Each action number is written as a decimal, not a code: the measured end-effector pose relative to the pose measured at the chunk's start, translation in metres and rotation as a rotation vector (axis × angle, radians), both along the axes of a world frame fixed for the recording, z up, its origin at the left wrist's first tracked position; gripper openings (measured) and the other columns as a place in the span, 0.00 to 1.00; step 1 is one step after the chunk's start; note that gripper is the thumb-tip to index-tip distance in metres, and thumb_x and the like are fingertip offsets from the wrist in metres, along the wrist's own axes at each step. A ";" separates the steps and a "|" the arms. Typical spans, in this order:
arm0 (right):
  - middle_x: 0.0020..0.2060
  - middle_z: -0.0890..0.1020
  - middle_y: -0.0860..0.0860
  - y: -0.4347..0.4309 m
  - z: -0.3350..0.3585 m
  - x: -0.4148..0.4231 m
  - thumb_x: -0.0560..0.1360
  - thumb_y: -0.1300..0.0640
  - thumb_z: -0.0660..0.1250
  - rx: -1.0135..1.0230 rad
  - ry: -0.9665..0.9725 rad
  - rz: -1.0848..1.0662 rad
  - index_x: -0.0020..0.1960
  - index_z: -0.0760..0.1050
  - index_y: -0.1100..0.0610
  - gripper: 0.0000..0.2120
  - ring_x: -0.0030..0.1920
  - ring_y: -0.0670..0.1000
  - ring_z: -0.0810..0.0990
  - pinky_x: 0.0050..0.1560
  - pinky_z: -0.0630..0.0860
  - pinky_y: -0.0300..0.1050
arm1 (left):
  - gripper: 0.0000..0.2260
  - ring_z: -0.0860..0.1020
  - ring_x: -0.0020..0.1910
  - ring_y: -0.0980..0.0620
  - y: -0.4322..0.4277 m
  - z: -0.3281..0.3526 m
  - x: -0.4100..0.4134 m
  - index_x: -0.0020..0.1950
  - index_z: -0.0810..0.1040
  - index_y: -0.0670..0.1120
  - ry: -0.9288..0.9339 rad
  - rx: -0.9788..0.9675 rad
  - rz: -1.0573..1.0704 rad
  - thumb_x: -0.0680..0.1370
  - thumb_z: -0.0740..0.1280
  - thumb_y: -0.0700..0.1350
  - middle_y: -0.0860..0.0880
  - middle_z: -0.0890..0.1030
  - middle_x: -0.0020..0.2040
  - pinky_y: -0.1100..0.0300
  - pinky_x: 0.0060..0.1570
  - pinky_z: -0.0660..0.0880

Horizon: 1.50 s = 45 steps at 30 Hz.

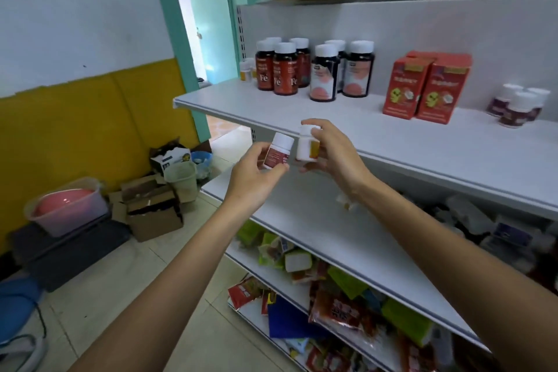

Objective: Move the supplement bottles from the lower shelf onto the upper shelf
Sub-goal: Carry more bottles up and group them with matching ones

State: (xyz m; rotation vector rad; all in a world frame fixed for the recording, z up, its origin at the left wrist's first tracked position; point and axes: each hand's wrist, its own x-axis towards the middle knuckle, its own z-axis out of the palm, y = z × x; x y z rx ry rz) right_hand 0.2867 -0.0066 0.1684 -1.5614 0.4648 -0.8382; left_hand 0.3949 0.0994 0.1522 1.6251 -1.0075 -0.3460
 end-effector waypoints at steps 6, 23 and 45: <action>0.48 0.75 0.55 -0.032 0.030 0.084 0.75 0.68 0.52 -0.073 -0.026 0.063 0.57 0.72 0.50 0.19 0.48 0.53 0.77 0.51 0.80 0.51 | 0.14 0.75 0.47 0.56 -0.023 0.017 0.057 0.58 0.73 0.48 -0.067 -0.074 0.147 0.74 0.69 0.43 0.53 0.77 0.49 0.68 0.45 0.70; 0.50 0.77 0.53 -0.112 0.053 0.266 0.71 0.61 0.70 -0.534 0.490 -0.349 0.61 0.71 0.58 0.20 0.47 0.50 0.76 0.42 0.70 0.39 | 0.16 0.75 0.45 0.56 -0.118 0.045 0.287 0.56 0.70 0.50 -0.158 -0.102 -0.011 0.72 0.72 0.42 0.53 0.77 0.48 0.63 0.48 0.70; 0.55 0.76 0.63 -0.176 0.043 0.370 0.76 0.60 0.64 -0.650 0.958 -0.818 0.64 0.65 0.61 0.19 0.54 0.64 0.77 0.48 0.73 0.52 | 0.17 0.74 0.41 0.66 -0.180 0.044 0.386 0.55 0.72 0.53 -0.146 -0.001 -0.491 0.71 0.73 0.42 0.57 0.76 0.46 0.78 0.39 0.69</action>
